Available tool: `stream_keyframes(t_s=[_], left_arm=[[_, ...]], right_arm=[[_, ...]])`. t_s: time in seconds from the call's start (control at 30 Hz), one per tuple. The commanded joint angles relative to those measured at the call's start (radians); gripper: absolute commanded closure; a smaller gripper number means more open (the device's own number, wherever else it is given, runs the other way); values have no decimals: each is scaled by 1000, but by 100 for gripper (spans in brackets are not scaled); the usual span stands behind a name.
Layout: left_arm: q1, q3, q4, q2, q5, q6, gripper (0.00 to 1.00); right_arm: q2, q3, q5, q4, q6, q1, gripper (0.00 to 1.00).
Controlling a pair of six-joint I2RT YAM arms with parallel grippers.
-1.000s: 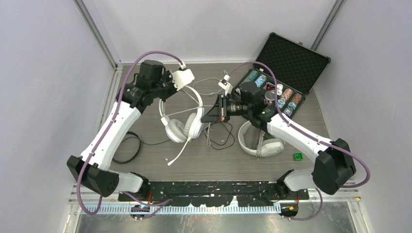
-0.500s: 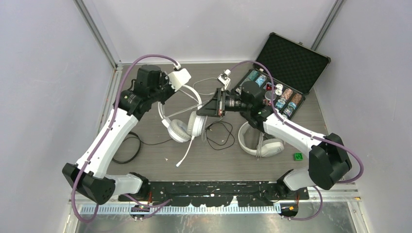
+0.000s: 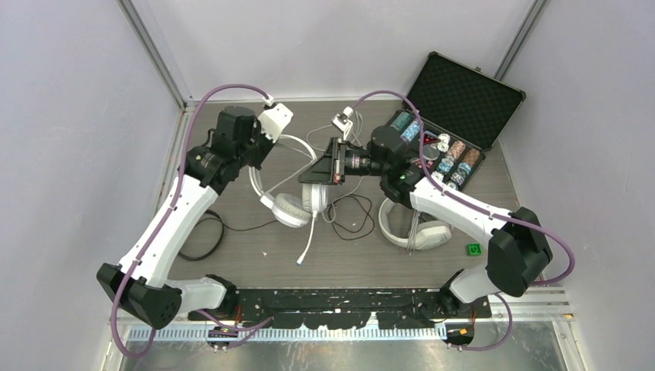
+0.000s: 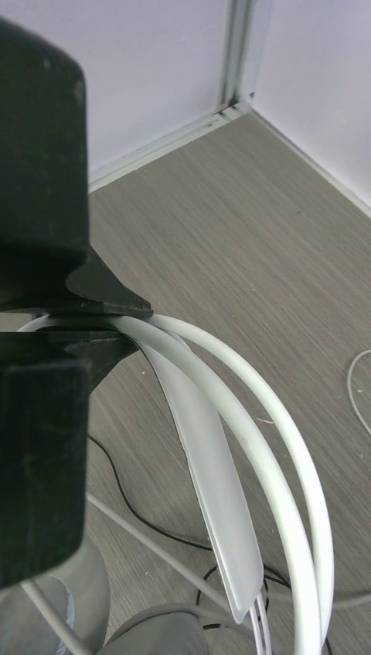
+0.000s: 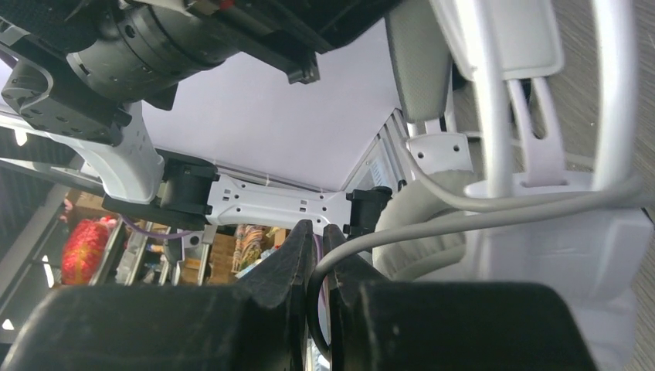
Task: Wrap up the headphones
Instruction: Wrap the headphones cable around the headphones.
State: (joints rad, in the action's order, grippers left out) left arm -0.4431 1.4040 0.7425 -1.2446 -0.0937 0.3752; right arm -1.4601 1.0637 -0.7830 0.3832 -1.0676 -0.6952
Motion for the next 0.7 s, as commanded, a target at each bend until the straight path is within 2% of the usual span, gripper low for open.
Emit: stream_keyframes(t_s=[0.0,0.27,0.67], left_arm=[[1,42,17,5,-142,-116,100],[1,110,98,-29,-271,-328,100],[1,177,145,-61,-434,-423,100]], right_arm=[[35,97,24,-7,67,-47,85],[0,122,56,34,48,-91,85],[-25,144,66,92,30,-153,85]])
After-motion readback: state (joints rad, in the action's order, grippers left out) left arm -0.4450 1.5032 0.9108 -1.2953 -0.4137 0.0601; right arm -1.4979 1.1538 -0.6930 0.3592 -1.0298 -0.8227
